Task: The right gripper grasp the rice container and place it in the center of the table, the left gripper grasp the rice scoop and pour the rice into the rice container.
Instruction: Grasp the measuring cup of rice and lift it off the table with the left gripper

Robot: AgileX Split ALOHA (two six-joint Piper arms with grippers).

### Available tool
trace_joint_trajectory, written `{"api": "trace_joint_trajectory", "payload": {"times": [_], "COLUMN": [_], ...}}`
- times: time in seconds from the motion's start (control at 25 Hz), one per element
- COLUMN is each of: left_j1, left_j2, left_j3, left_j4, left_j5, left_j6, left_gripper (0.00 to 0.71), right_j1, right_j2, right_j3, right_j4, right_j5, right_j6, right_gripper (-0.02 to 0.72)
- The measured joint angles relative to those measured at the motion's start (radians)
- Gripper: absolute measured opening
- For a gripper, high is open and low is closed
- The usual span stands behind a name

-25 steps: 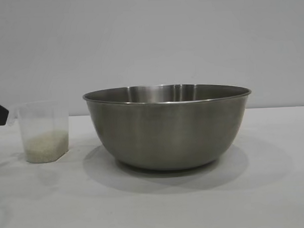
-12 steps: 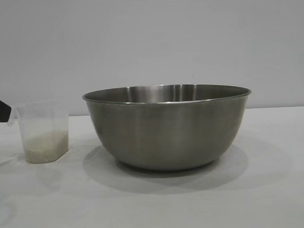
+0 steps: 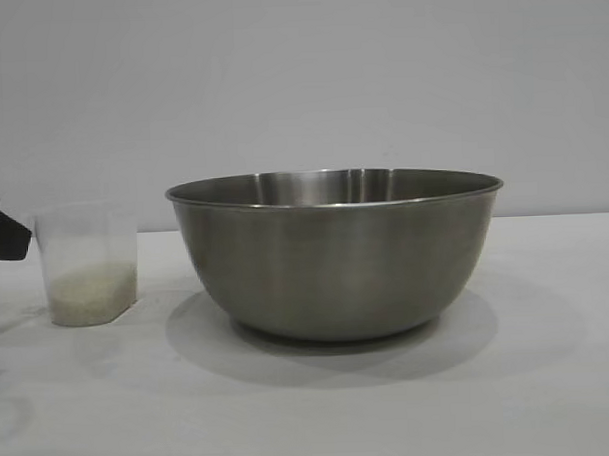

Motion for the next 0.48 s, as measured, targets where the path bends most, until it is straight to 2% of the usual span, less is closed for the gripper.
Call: {"api": "trace_joint_trajectory", "payload": {"times": [0.48], "left_j1": [0.0], "left_j2": [0.066], "left_j3": [-0.084], "left_j4": [0.006], "left_j5": [0.0], "left_j6": [-0.012], "left_gripper": [0.289], "right_j1": [0.0], "right_j2": [0.0], "right_j3": [0.0], "right_j4": [0.0], "right_j5": [0.0], "right_j6": [0.0], "right_gripper": [0.547]}}
